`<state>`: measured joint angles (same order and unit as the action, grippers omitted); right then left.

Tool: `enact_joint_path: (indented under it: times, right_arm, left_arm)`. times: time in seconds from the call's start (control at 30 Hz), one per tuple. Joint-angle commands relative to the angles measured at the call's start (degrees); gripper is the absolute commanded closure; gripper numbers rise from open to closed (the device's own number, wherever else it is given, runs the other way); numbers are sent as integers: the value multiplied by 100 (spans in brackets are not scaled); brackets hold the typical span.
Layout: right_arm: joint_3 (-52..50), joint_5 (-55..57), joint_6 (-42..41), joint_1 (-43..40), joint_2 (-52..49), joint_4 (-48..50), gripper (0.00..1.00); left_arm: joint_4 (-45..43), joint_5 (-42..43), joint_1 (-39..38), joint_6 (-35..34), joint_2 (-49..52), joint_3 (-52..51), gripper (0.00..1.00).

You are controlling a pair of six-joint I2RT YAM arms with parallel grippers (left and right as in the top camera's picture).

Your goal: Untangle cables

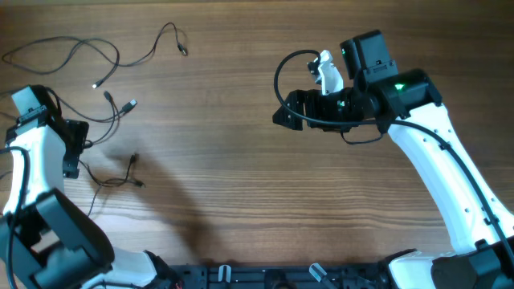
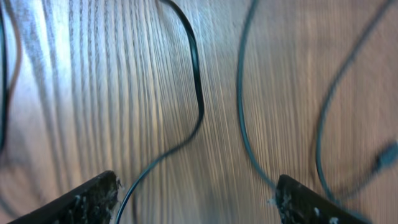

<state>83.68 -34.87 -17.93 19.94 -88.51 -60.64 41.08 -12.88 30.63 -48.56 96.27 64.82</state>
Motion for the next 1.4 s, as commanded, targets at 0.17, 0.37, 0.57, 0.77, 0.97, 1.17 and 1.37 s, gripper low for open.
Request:
enact_joint_path:
  times: [0.17, 0.37, 0.57, 0.77, 0.97, 1.17, 1.37]
  right_arm:
    - [-9, -85, -9, 50, -55, 22, 0]
    - [-9, -85, -28, 85, -55, 109, 0]
    - [-9, -87, -28, 85, -55, 101, 0]
    - [-9, -87, -26, 111, -55, 72, 0]
    - [-9, -85, -20, 111, -55, 57, 0]
    - [-9, -85, -17, 111, -55, 55, 0]
    - [-9, -83, -9, 111, -55, 61, 0]
  left_arm:
    - [-542, -286, 343, -293, 472, -31, 21]
    - [-621, -284, 632, -293, 758, -31, 48]
    - [-691, -284, 903, -293, 887, -31, 86]
    - [-706, -289, 1154, -289, 883, -28, 96]
    - [-579, -308, 1464, -269, 861, -24, 96]
    - [-673, -304, 1561, -269, 730, -17, 60]
    - [-798, -258, 1561, 55, 682, 17, 0]
